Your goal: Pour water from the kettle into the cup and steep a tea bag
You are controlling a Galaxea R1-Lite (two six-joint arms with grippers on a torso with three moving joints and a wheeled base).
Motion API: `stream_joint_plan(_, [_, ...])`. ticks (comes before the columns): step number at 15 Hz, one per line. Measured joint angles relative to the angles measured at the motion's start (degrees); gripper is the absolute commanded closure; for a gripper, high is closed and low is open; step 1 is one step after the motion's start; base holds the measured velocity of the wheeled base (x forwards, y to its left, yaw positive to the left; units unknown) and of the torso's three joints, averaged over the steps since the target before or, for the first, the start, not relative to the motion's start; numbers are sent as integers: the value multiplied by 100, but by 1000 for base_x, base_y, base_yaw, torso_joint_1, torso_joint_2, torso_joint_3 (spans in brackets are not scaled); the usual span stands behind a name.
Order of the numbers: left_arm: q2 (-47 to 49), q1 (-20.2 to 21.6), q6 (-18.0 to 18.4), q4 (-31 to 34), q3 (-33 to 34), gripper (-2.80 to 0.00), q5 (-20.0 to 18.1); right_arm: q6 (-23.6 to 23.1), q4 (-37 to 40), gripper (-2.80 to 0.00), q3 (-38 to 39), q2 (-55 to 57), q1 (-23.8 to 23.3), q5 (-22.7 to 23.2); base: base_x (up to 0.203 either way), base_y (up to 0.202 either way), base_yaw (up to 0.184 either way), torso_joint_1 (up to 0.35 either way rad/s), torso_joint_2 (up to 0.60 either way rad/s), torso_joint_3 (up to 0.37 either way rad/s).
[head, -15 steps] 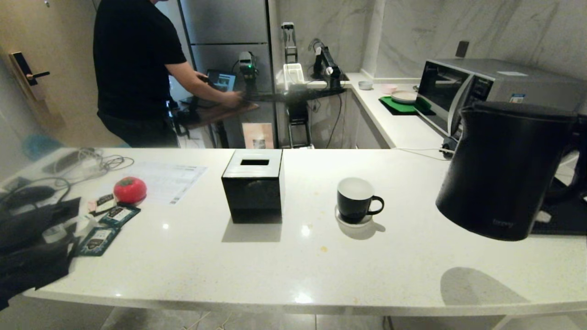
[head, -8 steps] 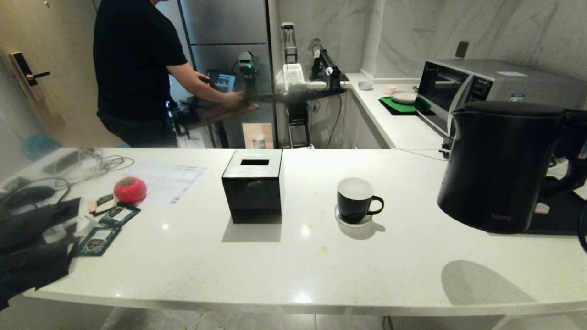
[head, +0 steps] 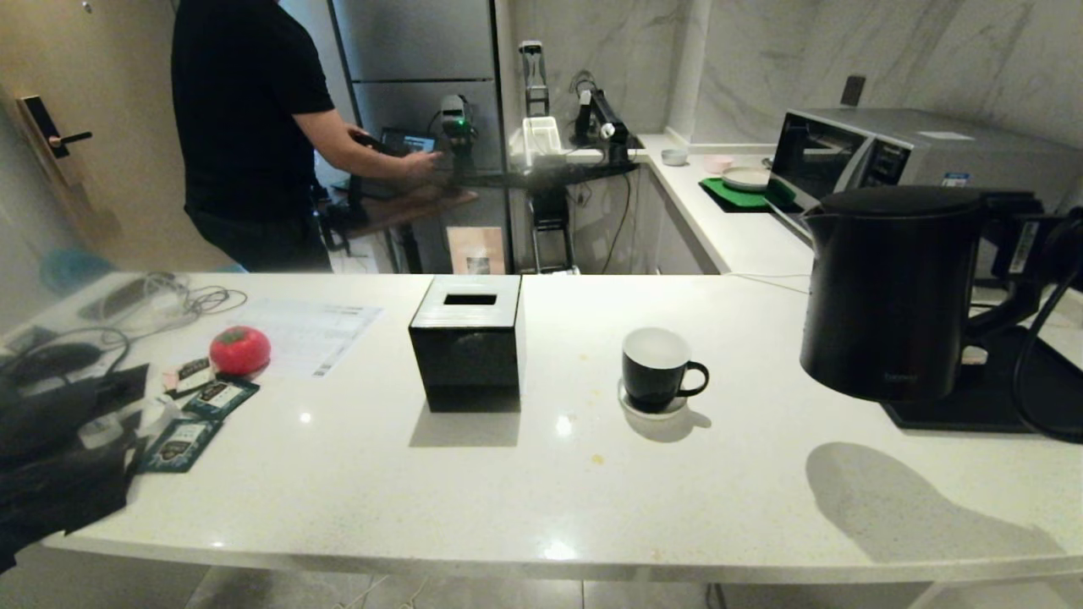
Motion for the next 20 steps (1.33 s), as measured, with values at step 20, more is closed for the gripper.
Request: stream_joint_plan(20, [0,0,0,-1,0,0,0,-1502,-608,0,-858,1757,779,-33,0,0,0,0,0,0])
